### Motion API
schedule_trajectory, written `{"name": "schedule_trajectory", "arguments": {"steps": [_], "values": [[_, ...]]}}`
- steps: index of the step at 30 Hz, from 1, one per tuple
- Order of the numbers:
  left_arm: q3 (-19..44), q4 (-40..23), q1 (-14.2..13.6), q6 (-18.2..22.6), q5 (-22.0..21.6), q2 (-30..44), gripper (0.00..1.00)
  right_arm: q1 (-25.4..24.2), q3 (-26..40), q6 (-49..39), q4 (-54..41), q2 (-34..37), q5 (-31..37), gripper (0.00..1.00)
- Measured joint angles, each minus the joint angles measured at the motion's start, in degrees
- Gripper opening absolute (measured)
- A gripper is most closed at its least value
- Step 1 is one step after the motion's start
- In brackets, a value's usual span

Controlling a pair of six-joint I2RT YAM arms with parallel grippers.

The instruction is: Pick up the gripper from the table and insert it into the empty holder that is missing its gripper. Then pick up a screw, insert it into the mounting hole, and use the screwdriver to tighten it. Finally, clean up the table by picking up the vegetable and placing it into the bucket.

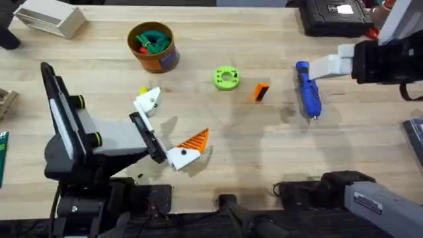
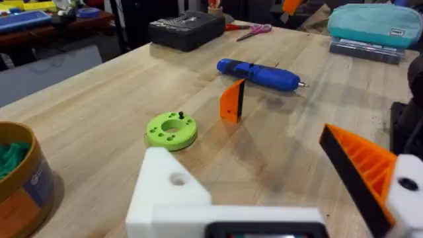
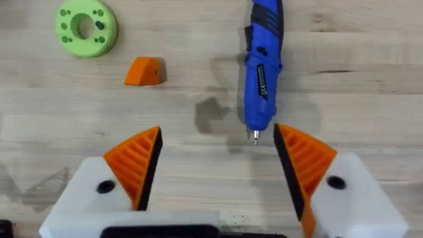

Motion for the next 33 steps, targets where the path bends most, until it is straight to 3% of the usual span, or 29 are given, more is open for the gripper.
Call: {"name": "schedule_trajectory", "arguments": {"steps": [26, 33], "values": [[0.0, 0.0, 0.0, 0.0, 0.0, -0.02, 0.985, 0.12, 0.14, 1.18, -0.45, 0.01, 0.0, 0.99], [0.0, 0.0, 0.0, 0.0, 0.02, 0.0, 0.985, 5.24, 7.9, 5.81, -7.35, 2.99, 0.02, 0.99]]}}
